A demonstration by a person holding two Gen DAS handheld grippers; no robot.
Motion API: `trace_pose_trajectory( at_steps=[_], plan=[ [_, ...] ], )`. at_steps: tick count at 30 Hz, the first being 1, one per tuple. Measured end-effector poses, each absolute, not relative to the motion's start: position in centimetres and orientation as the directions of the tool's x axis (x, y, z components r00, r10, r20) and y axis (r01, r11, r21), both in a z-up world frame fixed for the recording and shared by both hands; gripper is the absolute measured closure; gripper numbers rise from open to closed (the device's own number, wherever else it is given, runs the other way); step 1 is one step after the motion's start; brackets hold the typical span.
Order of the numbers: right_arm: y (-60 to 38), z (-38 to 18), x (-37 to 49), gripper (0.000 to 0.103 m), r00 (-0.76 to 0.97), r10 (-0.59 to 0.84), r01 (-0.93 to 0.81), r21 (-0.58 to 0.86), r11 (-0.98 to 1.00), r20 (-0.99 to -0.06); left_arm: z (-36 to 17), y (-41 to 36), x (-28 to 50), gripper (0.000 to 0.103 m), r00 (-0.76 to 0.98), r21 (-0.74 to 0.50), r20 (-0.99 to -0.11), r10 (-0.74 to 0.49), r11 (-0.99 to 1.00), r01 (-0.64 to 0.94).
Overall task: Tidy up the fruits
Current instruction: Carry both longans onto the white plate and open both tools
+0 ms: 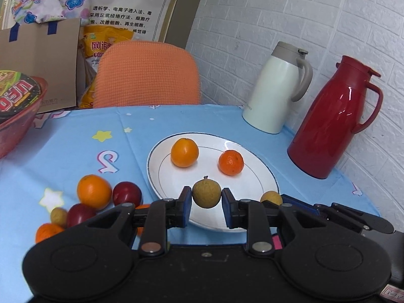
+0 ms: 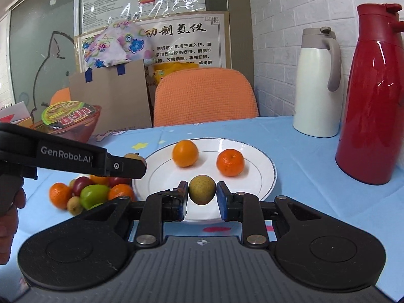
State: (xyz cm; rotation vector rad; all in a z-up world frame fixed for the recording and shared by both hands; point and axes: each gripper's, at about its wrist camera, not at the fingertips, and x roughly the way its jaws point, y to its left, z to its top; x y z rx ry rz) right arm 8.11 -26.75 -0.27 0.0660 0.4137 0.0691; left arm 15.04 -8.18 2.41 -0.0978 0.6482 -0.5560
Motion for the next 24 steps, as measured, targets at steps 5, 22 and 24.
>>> trace_pose_trajectory(
  at_steps=[5,22,24],
  plan=[
    [-27.3,-1.2,10.6,0.060,0.896,0.106,-0.075,0.089,0.993,-0.431,1.3,-9.1,17.5,0.019,0.654,-0.234,-0.572,-0.495,0.863,0.448],
    [-26.4,-2.3,17.2,0.060,0.853,0.155,-0.184,-0.008,0.983,-0.499,-0.4,-9.4,22.1,0.019,0.630,-0.220,-0.613,-0.477,0.869,0.443],
    [-26.4,-2.6,17.5,0.060,0.845,0.152,-0.188,-0.019,0.982,-0.512,-0.7,-9.6,22.4,0.019,0.626,-0.217,-0.620,-0.474,0.870,0.443]
  ],
)
